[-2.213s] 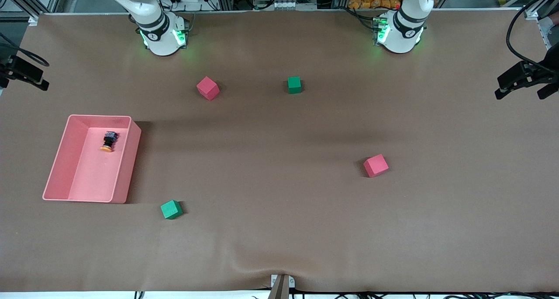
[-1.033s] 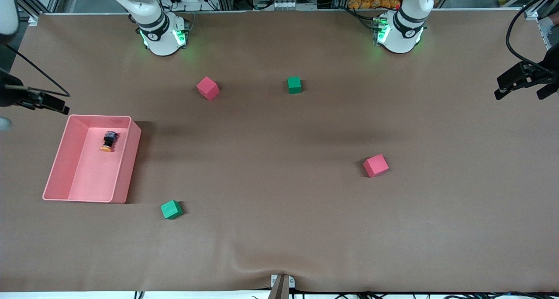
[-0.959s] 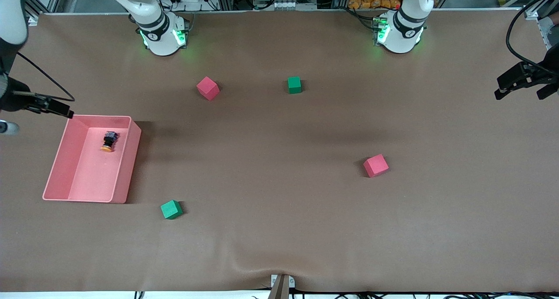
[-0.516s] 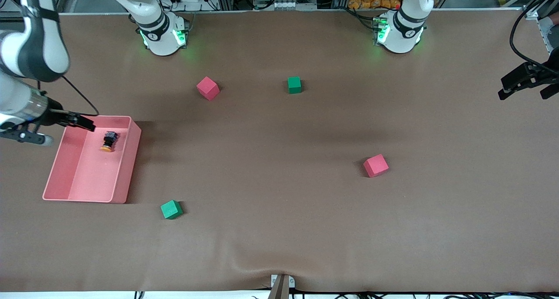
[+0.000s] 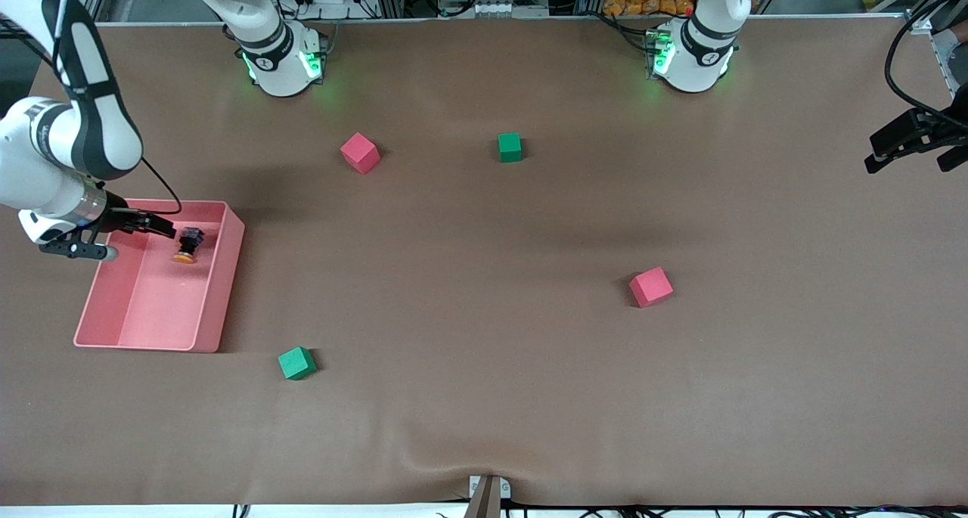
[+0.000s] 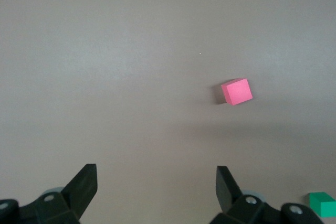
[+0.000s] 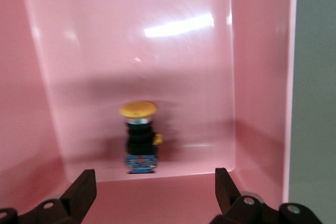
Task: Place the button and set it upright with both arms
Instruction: 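Reach the right gripper down into the pink tray toward the button, then close the right gripper around the yellow-capped button's black body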
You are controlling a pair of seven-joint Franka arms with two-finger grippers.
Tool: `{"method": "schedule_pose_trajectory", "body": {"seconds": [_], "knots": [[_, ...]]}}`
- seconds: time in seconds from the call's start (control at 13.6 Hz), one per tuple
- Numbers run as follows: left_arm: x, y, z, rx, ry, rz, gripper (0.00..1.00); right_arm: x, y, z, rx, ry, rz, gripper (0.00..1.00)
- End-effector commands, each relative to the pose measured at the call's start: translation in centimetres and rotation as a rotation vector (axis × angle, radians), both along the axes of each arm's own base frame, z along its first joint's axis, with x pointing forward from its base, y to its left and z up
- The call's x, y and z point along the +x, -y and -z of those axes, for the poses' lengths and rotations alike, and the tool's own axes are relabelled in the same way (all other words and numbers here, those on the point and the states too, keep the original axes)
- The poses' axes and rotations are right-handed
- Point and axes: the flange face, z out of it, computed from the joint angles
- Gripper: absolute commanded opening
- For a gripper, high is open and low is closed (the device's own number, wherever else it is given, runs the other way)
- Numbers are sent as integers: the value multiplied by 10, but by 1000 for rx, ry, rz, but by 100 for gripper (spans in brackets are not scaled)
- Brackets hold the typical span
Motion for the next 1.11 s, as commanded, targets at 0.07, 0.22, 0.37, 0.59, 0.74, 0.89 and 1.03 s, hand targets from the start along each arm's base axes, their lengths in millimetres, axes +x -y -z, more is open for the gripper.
{"method": "schedule_pose_trajectory", "body": {"seconds": [0.07,0.22,0.37,0.59,0.74,0.89,1.03], "knots": [[1,-1,-2,-9,-6,23,100,-2,-7,29,13,-29,-50,100],[2,-1,0,-9,-9,21,100,-4,-10,39,14,-22,-75,100],[2,-1,-1,-9,-7,23,100,-9,-9,51,7,15,-122,100],[2,-1,0,-9,-9,23,100,-19,-12,66,3,30,-130,100],[2,-1,-1,-9,-7,23,100,-19,-11,68,3,30,-130,100],[2,-2,-1,-9,-7,21,100,-20,-10,70,5,28,-145,100],[2,-2,-1,-8,-7,29,100,-21,-8,71,5,27,-147,100]]}}
